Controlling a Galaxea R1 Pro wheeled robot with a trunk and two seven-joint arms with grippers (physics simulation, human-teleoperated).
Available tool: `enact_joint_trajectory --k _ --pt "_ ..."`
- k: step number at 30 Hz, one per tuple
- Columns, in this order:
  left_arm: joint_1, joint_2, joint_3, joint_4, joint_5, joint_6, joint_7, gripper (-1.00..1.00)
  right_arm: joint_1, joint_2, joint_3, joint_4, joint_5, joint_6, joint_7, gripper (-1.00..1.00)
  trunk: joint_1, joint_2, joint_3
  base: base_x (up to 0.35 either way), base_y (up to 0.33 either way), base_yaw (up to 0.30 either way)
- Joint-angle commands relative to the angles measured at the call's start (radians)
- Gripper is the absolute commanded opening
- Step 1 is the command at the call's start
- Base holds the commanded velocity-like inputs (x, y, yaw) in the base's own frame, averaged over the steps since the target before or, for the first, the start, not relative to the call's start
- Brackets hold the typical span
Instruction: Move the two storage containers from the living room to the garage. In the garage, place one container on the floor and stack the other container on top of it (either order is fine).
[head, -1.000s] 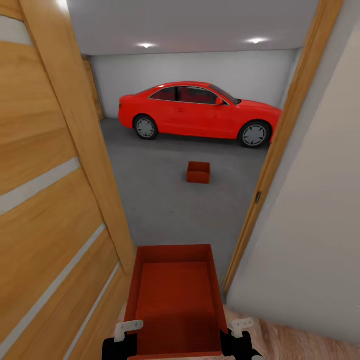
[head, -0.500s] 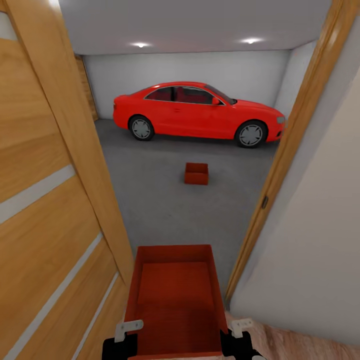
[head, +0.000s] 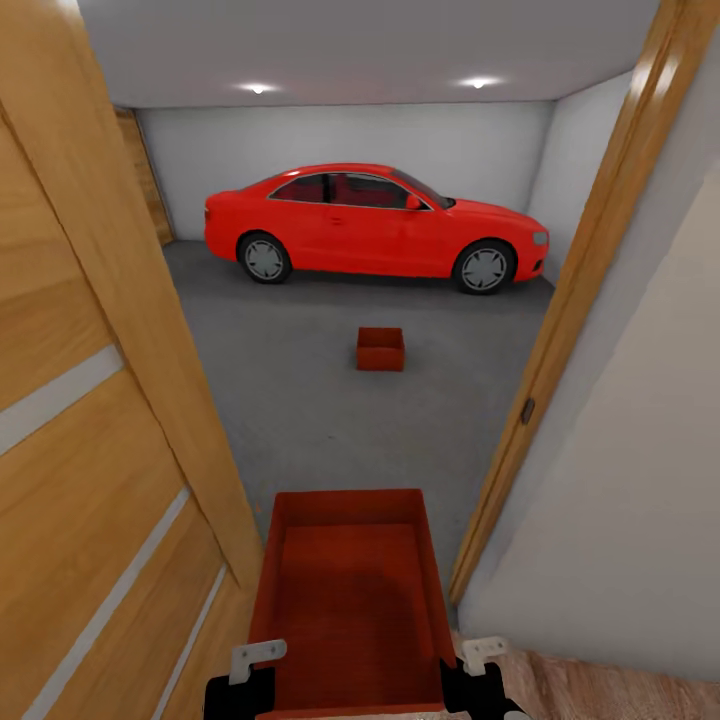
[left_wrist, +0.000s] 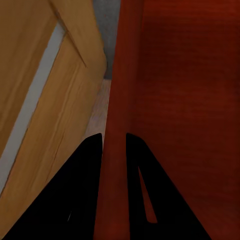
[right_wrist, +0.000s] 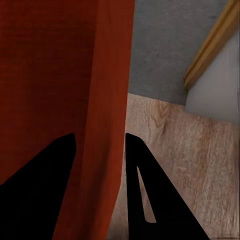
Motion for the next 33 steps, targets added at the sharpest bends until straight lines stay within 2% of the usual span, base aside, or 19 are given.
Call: enact_joint_trajectory --k 1,6,14,23,33 --pt "0.000 -0.001 -0.006 0.036 0.002 0.008 0.010 -1.00 0.000 0.017 -0.011 -0.003 0.005 -0.029 0.014 -1.00 0.001 -0.002 -0.002 0.001 0.000 -0.259" --pt "0.000 -0.001 -0.006 0.036 0.002 0.008 0.010 -1.00 -0.001 0.017 -0.011 -0.003 0.005 -0.029 0.014 -1.00 0.001 -0.002 -0.002 0.000 0.000 -0.232" --pt "0.000 -0.001 -0.006 0.036 0.002 0.010 0.010 -1.00 -0.001 0.017 -0.010 -0.003 0.005 -0.029 0.014 -1.00 0.001 -0.002 -0.002 0.000 0.000 -0.063" --pt "0.000 -0.001 -0.006 0.036 0.002 0.009 0.010 -1.00 -0.001 0.017 -0.009 -0.003 0.005 -0.029 0.014 -1.00 0.001 -0.002 -0.002 0.000 0.000 -0.259" --pt "0.000 -0.001 -0.006 0.036 0.002 0.010 0.011 -1.00 -0.001 0.017 -0.010 -0.003 0.005 -0.029 0.014 -1.00 0.001 -0.002 -0.002 0.074 0.050 -0.025"
